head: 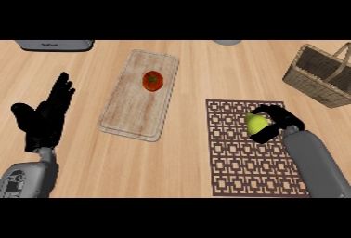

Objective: Pick the pear from the placemat and place it in the basket

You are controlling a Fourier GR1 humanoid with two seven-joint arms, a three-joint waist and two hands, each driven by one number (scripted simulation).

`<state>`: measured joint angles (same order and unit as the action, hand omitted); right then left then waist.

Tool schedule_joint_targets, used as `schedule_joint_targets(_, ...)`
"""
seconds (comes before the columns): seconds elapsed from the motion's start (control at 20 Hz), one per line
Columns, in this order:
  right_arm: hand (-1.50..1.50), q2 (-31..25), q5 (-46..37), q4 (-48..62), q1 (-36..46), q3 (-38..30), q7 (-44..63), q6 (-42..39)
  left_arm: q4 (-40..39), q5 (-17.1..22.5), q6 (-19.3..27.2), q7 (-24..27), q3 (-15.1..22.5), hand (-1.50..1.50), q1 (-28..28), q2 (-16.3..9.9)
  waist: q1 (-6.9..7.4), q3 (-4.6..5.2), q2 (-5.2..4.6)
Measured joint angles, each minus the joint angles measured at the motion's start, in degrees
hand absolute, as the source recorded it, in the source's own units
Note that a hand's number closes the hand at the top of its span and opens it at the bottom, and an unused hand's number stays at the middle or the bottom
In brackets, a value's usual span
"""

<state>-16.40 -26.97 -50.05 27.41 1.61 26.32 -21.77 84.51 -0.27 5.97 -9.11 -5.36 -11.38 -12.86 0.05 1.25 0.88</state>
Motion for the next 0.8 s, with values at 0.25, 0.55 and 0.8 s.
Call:
schedule_joint_targets(0.25,1.5,0.6,0.3,-0.6,-1.4,-0.3,-2.4,0.1,0.1,-0.3,0.3,-0.4,-0.1,0.0,-0.3,0.1,-0.16,0.2,0.21)
schedule_joint_targets(0.55,1.5,1.2,0.1,-1.3,-2.3,-0.7,-3.2,0.9,0.2,0.0,-0.4,0.1,-0.5,0.0,0.4,-0.1,-0.16,0.24,0.23)
schedule_joint_targets(0.8,1.5,5.2,-2.0,-4.9,-4.0,0.0,-4.8,8.6,0.8,0.2,-0.9,0.0,-0.8,0.0,1.3,-0.2,-0.43,0.12,0.06)
